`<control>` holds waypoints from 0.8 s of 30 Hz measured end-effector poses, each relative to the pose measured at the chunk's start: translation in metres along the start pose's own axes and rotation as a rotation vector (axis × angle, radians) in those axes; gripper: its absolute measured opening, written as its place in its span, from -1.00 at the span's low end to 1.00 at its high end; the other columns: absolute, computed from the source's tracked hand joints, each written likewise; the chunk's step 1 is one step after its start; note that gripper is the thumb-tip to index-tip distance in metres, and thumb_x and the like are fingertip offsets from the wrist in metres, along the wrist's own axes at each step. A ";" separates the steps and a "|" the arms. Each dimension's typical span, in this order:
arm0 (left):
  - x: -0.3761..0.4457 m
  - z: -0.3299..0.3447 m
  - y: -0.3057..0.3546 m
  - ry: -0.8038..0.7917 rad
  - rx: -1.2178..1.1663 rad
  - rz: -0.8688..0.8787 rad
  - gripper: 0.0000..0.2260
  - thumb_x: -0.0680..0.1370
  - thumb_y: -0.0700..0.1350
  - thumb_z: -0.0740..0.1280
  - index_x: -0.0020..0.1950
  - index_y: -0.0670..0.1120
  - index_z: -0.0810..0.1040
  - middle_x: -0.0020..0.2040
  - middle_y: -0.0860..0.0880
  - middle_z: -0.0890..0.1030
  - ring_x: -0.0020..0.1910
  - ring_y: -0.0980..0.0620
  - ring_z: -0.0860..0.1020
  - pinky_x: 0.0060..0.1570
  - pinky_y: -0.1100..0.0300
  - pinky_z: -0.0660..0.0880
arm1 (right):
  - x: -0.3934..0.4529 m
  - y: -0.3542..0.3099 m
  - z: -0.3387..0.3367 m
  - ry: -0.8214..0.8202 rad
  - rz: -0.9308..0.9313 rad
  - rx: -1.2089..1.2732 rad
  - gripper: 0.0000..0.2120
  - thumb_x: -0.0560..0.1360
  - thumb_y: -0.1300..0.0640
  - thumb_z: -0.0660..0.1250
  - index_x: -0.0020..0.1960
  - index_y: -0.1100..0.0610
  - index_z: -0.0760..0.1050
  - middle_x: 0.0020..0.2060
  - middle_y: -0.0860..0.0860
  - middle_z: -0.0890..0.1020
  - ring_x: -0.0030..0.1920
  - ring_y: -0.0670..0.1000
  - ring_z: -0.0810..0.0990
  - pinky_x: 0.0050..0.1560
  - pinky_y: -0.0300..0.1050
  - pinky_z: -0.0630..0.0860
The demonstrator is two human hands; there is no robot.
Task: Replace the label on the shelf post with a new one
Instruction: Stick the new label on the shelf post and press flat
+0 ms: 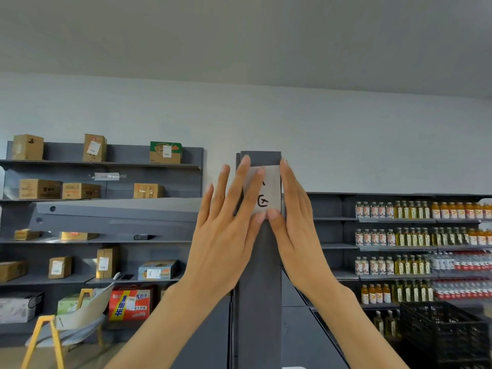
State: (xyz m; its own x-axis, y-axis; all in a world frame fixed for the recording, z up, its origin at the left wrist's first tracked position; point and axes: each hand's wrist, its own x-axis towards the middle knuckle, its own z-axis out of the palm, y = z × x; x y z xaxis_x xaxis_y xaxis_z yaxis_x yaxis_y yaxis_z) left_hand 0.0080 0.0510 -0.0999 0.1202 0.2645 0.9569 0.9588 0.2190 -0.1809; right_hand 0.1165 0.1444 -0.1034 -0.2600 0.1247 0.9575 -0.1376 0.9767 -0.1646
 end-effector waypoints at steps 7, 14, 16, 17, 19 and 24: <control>-0.001 -0.005 0.006 -0.015 0.086 0.002 -0.47 0.65 0.02 0.01 0.58 -0.07 -0.06 0.60 -0.04 -0.06 0.58 -0.10 -0.11 0.52 -0.12 -0.07 | -0.007 -0.024 0.008 0.034 -0.115 -0.170 -0.35 0.65 -0.20 -0.12 0.62 0.11 -0.11 0.63 -0.03 -0.06 0.61 -0.06 -0.12 0.60 -0.05 -0.06; 0.002 -0.004 0.008 -0.103 0.211 -0.015 -0.42 0.62 0.06 0.05 0.58 -0.06 -0.08 0.61 -0.06 -0.07 0.57 -0.17 -0.12 0.49 -0.22 -0.11 | -0.012 -0.016 0.020 -0.033 -0.038 -0.401 -0.18 0.52 -0.37 -0.38 0.61 0.12 -0.22 0.62 0.00 -0.18 0.61 0.00 -0.24 0.59 0.16 -0.11; 0.001 -0.006 0.008 -0.097 0.208 -0.017 -0.42 0.62 0.05 0.05 0.58 -0.07 -0.08 0.61 -0.06 -0.06 0.57 -0.17 -0.12 0.49 -0.22 -0.12 | -0.014 -0.018 0.020 -0.032 -0.014 -0.427 -0.18 0.52 -0.38 -0.39 0.61 0.11 -0.22 0.62 -0.01 -0.19 0.60 0.00 -0.25 0.59 0.14 -0.13; 0.001 -0.007 0.008 -0.096 0.205 -0.016 -0.42 0.61 0.04 0.04 0.58 -0.07 -0.08 0.61 -0.06 -0.06 0.57 -0.18 -0.12 0.49 -0.22 -0.12 | -0.015 -0.020 0.020 -0.029 0.002 -0.440 -0.18 0.51 -0.38 -0.39 0.61 0.10 -0.23 0.62 -0.02 -0.19 0.60 0.00 -0.26 0.59 0.12 -0.15; 0.000 -0.010 0.008 -0.105 0.199 -0.014 -0.42 0.61 0.05 0.02 0.58 -0.07 -0.09 0.61 -0.06 -0.07 0.57 -0.18 -0.12 0.49 -0.22 -0.11 | -0.016 -0.024 0.019 -0.031 0.038 -0.478 -0.19 0.50 -0.40 -0.40 0.61 0.05 -0.26 0.61 -0.06 -0.22 0.60 -0.01 -0.29 0.59 0.09 -0.19; -0.007 -0.014 0.001 -0.114 0.157 -0.063 -0.43 0.64 0.12 -0.08 0.58 -0.07 -0.14 0.61 -0.03 -0.10 0.57 -0.11 -0.15 0.50 -0.17 -0.19 | -0.021 -0.023 0.009 -0.068 0.126 -0.560 -0.21 0.48 -0.42 -0.39 0.58 -0.02 -0.37 0.60 -0.13 -0.23 0.58 -0.04 -0.35 0.59 0.07 -0.23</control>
State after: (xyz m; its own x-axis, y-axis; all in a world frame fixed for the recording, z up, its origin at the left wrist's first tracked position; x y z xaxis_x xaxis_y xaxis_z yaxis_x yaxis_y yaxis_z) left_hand 0.0113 0.0359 -0.1039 0.0230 0.3485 0.9370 0.9105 0.3798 -0.1636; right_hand 0.1168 0.1174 -0.1217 -0.3045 0.2529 0.9183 0.4207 0.9007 -0.1085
